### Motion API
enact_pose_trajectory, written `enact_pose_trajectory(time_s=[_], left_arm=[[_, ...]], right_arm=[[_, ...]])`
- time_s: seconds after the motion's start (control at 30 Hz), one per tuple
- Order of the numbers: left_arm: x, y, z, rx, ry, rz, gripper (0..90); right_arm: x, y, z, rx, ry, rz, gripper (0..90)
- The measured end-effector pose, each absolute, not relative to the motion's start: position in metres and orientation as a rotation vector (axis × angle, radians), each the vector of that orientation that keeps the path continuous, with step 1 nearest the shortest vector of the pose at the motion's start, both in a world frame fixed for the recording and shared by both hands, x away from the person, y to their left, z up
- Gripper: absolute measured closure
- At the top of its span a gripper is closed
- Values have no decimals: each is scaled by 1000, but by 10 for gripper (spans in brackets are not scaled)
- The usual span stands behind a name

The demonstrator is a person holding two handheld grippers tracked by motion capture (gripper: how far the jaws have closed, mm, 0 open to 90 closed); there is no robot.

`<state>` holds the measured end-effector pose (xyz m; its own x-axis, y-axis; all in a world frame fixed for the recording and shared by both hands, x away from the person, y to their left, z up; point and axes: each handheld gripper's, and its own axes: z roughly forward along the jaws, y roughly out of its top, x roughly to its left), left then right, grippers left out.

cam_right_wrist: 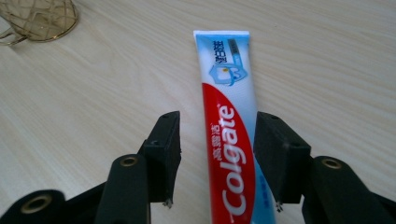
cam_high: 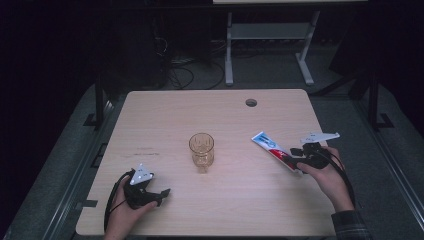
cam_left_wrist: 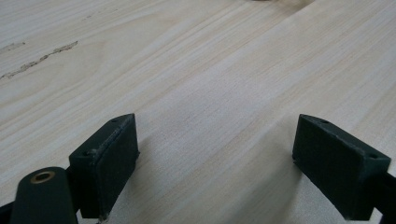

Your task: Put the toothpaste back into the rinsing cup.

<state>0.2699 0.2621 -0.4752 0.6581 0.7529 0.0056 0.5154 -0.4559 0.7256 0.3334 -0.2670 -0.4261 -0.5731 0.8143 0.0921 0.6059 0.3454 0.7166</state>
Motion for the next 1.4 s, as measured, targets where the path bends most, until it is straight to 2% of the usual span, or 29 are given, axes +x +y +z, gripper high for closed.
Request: enact_pose_trajectory(time_s=[0.67, 1.4], left_arm=[[270, 262, -475, 2161, 977, 427, 134], [270, 262, -475, 2164, 972, 427, 134]], right_arm=[[380, -259, -415, 1269, 2391, 972, 433], [419, -227, -428, 1226, 2555, 831, 380]])
